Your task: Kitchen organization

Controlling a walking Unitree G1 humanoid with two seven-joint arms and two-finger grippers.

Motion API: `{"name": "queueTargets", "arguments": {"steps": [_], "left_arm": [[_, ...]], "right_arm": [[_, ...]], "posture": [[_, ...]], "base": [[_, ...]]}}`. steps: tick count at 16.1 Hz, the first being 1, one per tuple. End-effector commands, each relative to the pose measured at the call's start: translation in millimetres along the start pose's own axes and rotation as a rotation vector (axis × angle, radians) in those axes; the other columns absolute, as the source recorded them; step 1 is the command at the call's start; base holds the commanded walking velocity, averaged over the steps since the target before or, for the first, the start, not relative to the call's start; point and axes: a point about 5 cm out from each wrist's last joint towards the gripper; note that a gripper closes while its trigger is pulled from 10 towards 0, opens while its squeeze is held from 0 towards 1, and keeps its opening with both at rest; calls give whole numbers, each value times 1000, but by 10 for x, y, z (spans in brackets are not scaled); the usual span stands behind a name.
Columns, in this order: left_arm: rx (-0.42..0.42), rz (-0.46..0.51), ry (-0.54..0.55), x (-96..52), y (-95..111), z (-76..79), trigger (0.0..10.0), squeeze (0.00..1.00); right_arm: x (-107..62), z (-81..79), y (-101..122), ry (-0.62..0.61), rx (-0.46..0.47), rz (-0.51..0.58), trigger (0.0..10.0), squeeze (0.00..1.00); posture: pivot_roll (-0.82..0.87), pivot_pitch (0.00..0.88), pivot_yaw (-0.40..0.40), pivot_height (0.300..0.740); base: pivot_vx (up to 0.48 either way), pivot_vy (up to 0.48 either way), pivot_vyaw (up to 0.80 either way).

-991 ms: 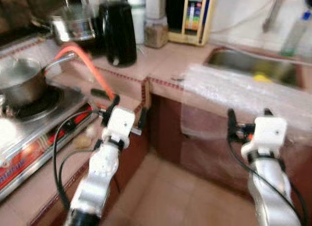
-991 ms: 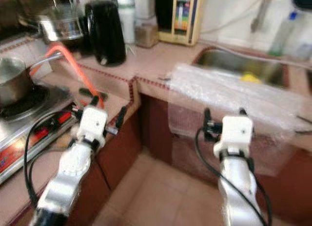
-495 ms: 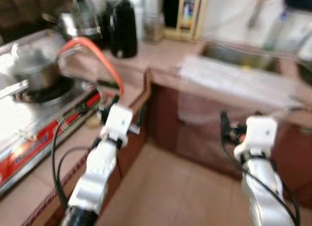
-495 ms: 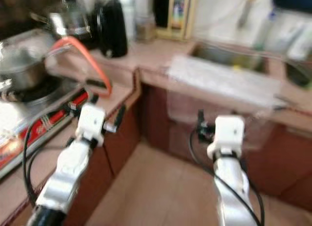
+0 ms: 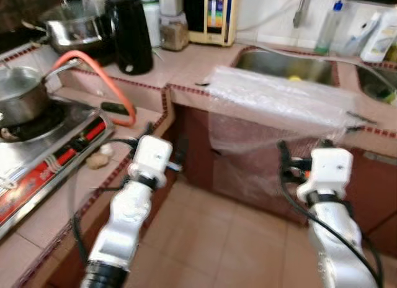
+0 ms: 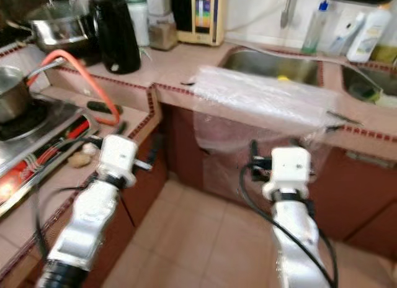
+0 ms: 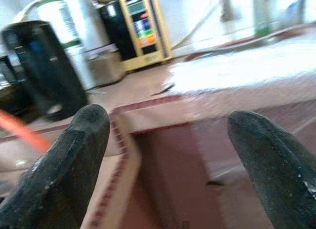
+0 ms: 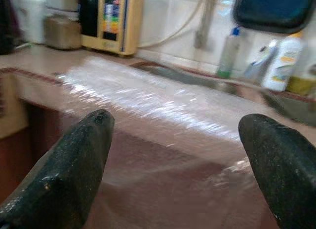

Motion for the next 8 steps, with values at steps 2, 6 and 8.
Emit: {"name": "queueTargets", "arguments": {"steps": [2,6,8], "left_arm": [[11,-5,17,-9,-19,-90,10000,0],[13,-6,10,-7,-28,-76,10000,0],[16,-8,8,-9,-39,-74,10000,0]], "right_arm": [[3,-60,2,16,10,-1,10000,1000],[2,-75,-13,25,11,-7,10000,1000],[4,-87,-20,33,11,-10,10000,1000]], "posture": [[54,0,13,740],[54,0,14,740],[54,0,14,740]], "base": [[0,-480,0],[0,-480,0],[0,-472,0]]}}
Point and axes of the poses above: a point about 5 cm out from each wrist's last joint towards the gripper, its own x axis pointing out of the wrist towards the gripper, its own y axis along the axis of the wrist's last joint, z = x × y, and after that the axes turned 2 degrees about x, right-handed
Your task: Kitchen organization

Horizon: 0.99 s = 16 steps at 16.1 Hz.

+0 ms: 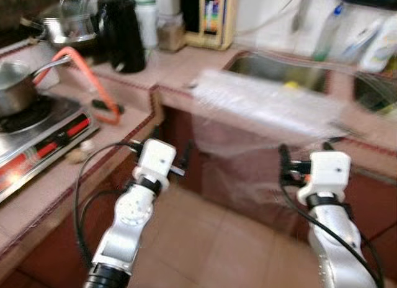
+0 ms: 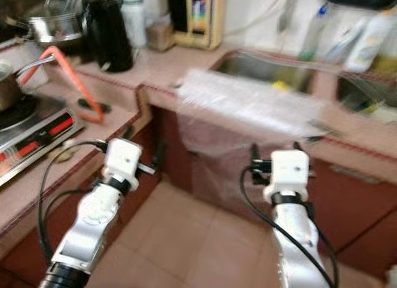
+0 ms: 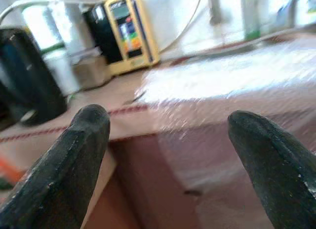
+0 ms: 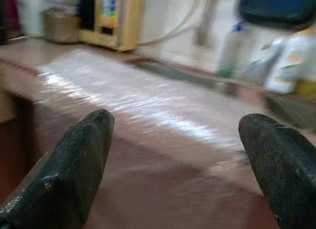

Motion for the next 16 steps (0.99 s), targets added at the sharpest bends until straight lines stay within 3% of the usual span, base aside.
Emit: {"name": "queueTargets", "arguments": {"steps": [1,6,8,12,14,16], "left_arm": [[12,-14,24,-18,-34,-95,10000,0],[9,-32,35,-22,-81,-96,10000,0],[20,-79,34,-78,-210,-81,10000,0],[31,-220,-22,-245,-622,-9,10000,0],[104,-326,-73,-369,-886,48,10000,0],[95,-469,-114,-506,-1148,129,10000,0]], "right_arm": [[7,-73,14,28,16,3,10000,1000],[9,-94,-31,44,18,-12,10000,1000],[-18,-66,-180,29,45,-71,10000,1000],[-242,-182,-719,105,53,-253,10000,1000],[-383,-197,-1093,105,113,-404,10000,1000],[-494,-199,-1432,106,135,-547,10000,1000]], "posture": [[55,0,12,740],[55,0,6,740],[52,0,5,740],[48,0,-9,740],[49,0,-12,740],[51,0,-11,740]], "base": [[0,-480,0],[0,-461,0],[0,-217,0],[0,0,0],[0,0,0],[0,0,0]]}}
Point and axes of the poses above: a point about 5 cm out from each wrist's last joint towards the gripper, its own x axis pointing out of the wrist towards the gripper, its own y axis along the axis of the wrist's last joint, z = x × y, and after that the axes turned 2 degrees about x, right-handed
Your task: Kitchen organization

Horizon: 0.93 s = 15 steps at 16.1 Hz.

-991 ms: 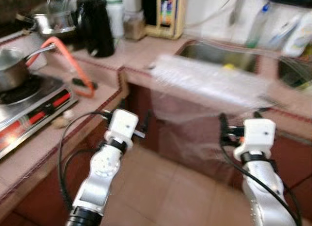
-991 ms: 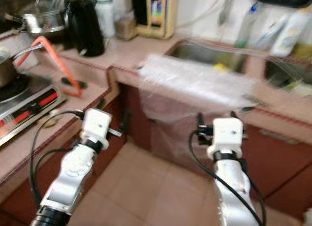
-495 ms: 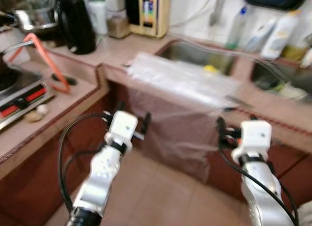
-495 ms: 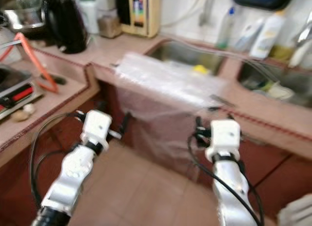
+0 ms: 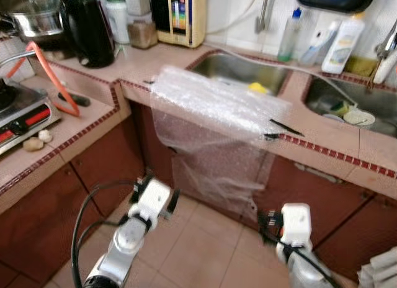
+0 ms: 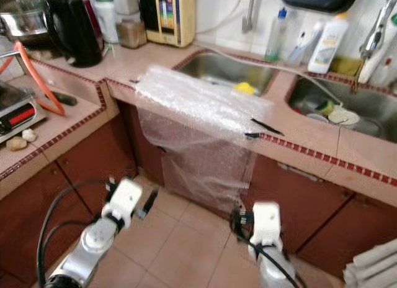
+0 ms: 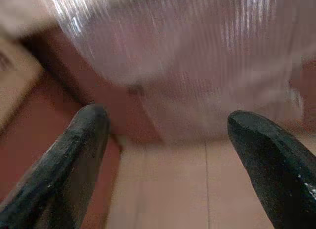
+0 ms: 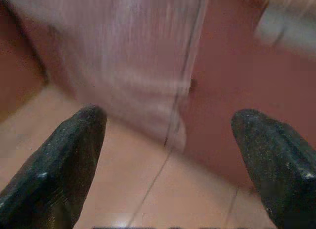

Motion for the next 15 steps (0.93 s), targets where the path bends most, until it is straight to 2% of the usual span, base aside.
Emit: {"name": "queueTargets", "arguments": {"steps": [1,2,3,4,5,6,7,9,11,15], "left_arm": [[13,-42,-9,8,-69,24,10000,0],[28,-111,-23,0,-178,72,10000,0],[-2,-180,-35,-14,-277,111,10000,0],[-11,-262,-72,-43,-397,167,10000,0],[-4,-288,-85,-56,-436,182,10000,0],[31,-310,-97,-72,-473,196,10000,0],[25,-351,-119,-95,-529,218,10000,0],[-9,-491,-146,-206,-729,273,10000,0],[-54,-619,-124,-353,-922,293,10000,0],[-95,-657,-117,-417,-992,296,10000,0]], "right_arm": [[28,14,-56,3,9,-20,10000,1000],[47,15,-132,5,11,-56,10000,1000],[55,16,-212,7,23,-97,10000,855],[67,9,-295,14,27,-142,10000,561],[70,3,-319,19,28,-156,10000,494],[69,-3,-346,22,30,-171,10000,494],[56,-36,-425,49,8,-213,10000,0],[-39,-73,-706,87,14,-360,10000,0],[-144,21,-892,27,43,-473,10000,0],[-185,61,-943,-1,103,-494,10000,0]], "posture": [[53,0,-9,740],[54,0,-9,740],[54,0,-9,740],[53,0,-11,740],[53,0,-11,740],[53,0,-11,740],[55,0,-19,740],[55,0,-28,740],[52,0,-33,740],[43,0,-24,740]], "base": [[0,0,0],[0,0,0],[0,0,0],[0,0,0],[0,0,0],[0,0,0],[0,0,0],[0,0,0],[0,0,0],[0,0,0]]}}
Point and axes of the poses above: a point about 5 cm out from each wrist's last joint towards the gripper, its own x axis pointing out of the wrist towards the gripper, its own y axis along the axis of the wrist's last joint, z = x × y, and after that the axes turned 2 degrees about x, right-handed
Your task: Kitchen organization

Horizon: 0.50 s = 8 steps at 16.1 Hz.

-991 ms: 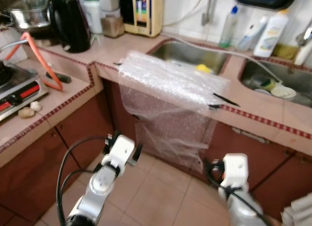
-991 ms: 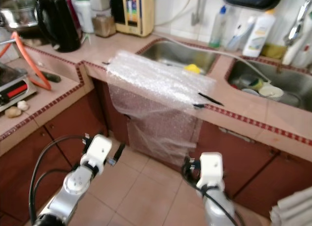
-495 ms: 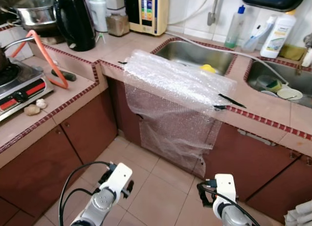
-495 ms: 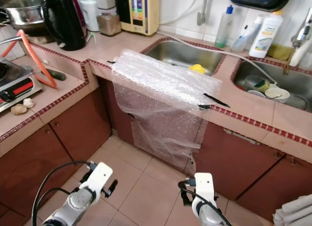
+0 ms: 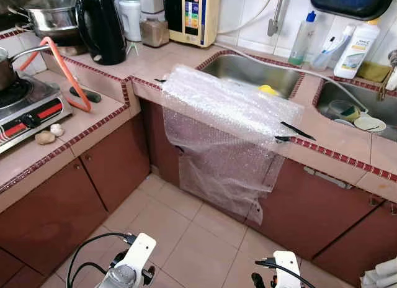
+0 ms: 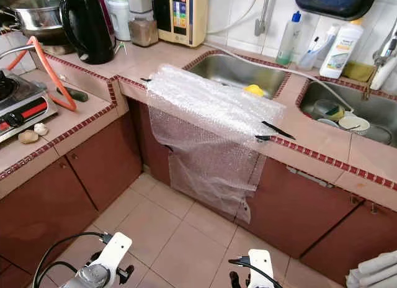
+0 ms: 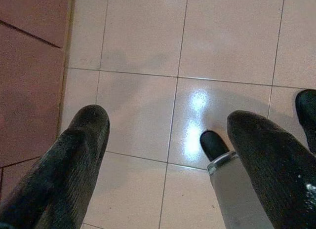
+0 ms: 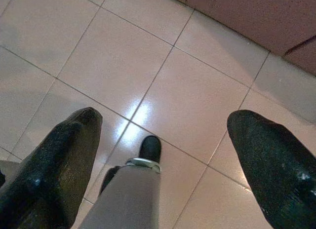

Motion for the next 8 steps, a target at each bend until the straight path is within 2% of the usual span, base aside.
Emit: {"name": "queueTargets", "arguments": {"steps": [1,2,5,8], "left_arm": [[-8,-16,-7,-10,-70,-13,10000,0],[1,-32,1,-17,-120,-33,10000,0],[35,-65,-3,-30,-214,-17,10000,0],[63,-75,-7,-28,-222,6,10000,0]], "right_arm": [[-11,47,-33,-6,24,-10,10000,0],[-17,67,-52,-7,16,-18,10000,0],[-30,75,-114,0,-32,-40,10000,0],[-30,43,-134,9,-45,-45,10000,0]], "posture": [[44,0,-19,740],[46,0,-17,740],[51,0,-12,740],[51,0,-12,740]], "base": [[0,0,0],[0,0,0],[0,0,800],[0,0,800]]}}
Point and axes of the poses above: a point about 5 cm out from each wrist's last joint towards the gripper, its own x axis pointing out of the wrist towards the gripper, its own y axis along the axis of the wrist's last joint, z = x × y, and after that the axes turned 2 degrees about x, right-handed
